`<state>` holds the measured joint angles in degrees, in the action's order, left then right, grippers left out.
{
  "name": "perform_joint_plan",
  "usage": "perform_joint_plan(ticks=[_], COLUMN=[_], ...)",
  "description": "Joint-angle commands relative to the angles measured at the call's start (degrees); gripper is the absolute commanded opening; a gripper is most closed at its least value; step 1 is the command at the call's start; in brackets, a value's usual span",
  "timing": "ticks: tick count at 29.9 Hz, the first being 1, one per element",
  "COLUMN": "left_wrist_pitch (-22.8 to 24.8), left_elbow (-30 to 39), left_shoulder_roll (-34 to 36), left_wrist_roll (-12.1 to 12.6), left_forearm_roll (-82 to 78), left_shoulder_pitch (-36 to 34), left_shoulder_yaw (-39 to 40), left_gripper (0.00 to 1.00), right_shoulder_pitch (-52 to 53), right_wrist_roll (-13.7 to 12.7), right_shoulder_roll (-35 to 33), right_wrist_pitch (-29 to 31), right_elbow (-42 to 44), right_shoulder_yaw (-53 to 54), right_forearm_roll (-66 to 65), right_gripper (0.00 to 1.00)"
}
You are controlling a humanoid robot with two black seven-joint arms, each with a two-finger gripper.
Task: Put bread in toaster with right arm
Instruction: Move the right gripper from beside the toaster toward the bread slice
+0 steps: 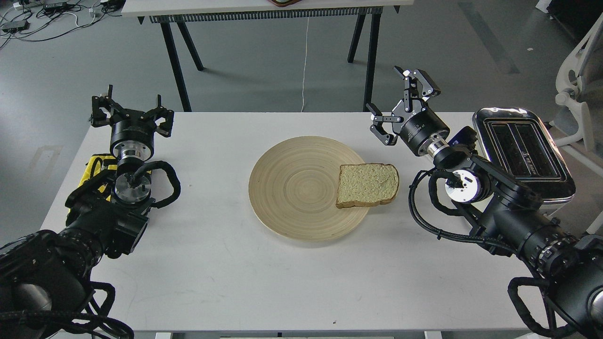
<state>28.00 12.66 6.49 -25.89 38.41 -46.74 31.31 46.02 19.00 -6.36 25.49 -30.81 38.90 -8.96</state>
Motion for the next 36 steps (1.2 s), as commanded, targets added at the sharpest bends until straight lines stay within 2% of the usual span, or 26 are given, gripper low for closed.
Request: perform_joint_plan(ticks=[1,8,12,16,19,23,27,29,32,36], left_wrist_pitch=[0.0,0.0,0.0,0.0,0.0,0.0,0.0,0.0,0.0,0.0], left_elbow=[0.0,0.26,0.35,0.26,0.26,0.26,0.26,0.26,0.26,0.26], left_shoulder_roll=[0.1,0.02,-0.07,0.02,0.02,0.02,0.02,-0.07,0.02,-0.07], left_wrist_roll=[0.22,0.31,0.31,0.31,0.31,0.31,0.31,0.31,0.31,0.31], left_forearm_roll=[0.0,0.0,0.0,0.0,0.0,0.0,0.0,0.0,0.0,0.0], left_shoulder_pitch=[-0.02,0.07,0.07,0.07,0.07,0.07,0.07,-0.02,-0.02,0.06], left_shoulder_yaw=[-0.02,-0.02,-0.02,-0.02,-0.02,0.07,0.07,0.07,0.07,0.07], left_gripper=[1.0,1.0,1.0,1.0,1.0,1.0,1.0,1.0,1.0,1.0], right_shoulder_pitch=[0.12,0.91,3.98,8.1,11.88,14.97,14.8,14.1,11.12,7.6], right_wrist_roll=[-0.01,-0.1,-1.15,-1.42,-1.68,-2.12,-5.63,-6.51,-6.87,-8.44], right_shoulder_roll=[-0.06,0.21,-0.06,-0.76,-4.96,-9.89,-15.6,-17.63,-19.04,-18.95], right_wrist_pitch=[0.09,-0.61,-1.23,-4.56,-6.94,-14.83,-25.55,-30.04,-36.8,-41.56], right_elbow=[0.05,0.05,0.22,-0.22,-1.27,-7.84,-17.42,-21.99,-27.27,-30.36], right_shoulder_yaw=[-0.06,-0.14,-1.54,-8.3,-15.5,-23.07,-25.98,-26.86,-27.83,-28.18], right_forearm_roll=[0.0,-0.17,-1.23,-2.37,-5.17,-9.13,-13.78,-16.95,-19.86,-20.21], right_gripper=[0.97,0.97,0.97,0.97,0.97,0.97,0.97,0.97,0.97,0.97])
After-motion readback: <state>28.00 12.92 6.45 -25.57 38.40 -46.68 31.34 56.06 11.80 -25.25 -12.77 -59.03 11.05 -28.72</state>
